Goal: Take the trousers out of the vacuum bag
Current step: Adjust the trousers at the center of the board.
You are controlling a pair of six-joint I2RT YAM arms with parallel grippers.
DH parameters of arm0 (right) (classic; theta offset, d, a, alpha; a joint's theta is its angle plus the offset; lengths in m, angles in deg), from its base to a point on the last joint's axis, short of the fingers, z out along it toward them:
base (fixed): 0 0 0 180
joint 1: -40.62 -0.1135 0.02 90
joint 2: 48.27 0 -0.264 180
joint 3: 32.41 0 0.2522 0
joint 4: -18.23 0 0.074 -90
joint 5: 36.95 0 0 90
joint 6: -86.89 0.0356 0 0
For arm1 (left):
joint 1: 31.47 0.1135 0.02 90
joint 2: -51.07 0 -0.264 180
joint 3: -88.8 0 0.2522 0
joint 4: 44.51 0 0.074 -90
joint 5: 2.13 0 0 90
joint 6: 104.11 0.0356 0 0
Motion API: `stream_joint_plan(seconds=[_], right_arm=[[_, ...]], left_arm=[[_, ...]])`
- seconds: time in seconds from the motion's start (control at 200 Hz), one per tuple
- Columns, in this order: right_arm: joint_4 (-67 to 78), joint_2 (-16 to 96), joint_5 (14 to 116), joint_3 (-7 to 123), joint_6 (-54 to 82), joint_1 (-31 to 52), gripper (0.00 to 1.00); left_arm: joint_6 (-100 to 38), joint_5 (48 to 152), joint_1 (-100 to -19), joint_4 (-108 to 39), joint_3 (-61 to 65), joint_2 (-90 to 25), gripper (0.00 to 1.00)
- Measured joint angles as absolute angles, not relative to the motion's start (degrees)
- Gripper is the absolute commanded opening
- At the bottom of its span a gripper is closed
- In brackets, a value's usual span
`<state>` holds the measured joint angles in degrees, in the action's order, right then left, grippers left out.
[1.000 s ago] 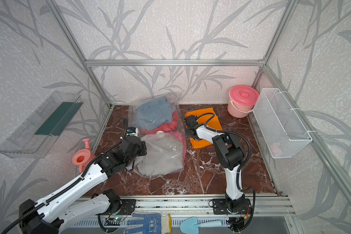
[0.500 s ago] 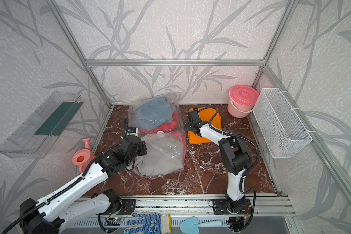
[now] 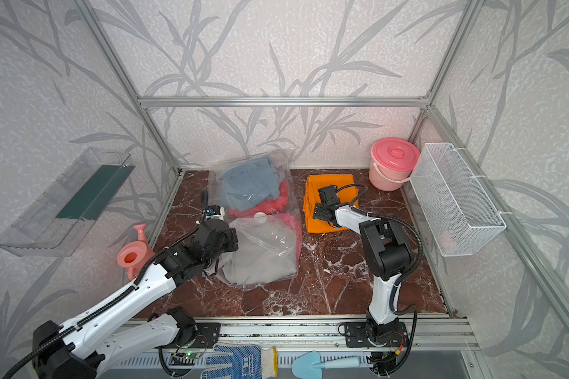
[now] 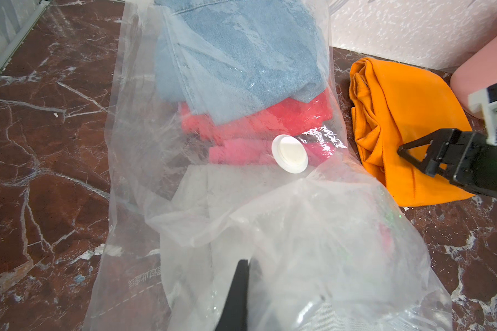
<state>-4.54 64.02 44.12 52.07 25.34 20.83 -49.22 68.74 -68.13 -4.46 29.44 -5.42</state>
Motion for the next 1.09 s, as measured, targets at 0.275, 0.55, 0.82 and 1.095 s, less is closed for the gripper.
stream_joint_plan(seconds=[0.275, 0.55, 0.82, 1.095], right_arm=[[-5.2, 70.3, 44.4, 61.2, 23.4, 20.8, 0.77], [-5.2, 60.2, 47.7, 56.4, 20.8, 20.8, 0.91], [6.8, 31.2, 53.7, 32.2, 29.5, 19.9, 0.98], [3.7, 16.1, 51.1, 17.8, 37.4, 7.4, 0.97]], left_arm=[[-49.2, 68.7, -68.1, -4.4, 29.4, -5.6, 0.0], [-49.2, 69.7, -68.0, -4.5, 29.3, -6.1, 0.0], [-48.5, 74.4, -67.8, -5.6, 29.3, -6.3, 0.0], [-44.9, 83.1, -67.8, -5.9, 28.9, -7.2, 0.0]])
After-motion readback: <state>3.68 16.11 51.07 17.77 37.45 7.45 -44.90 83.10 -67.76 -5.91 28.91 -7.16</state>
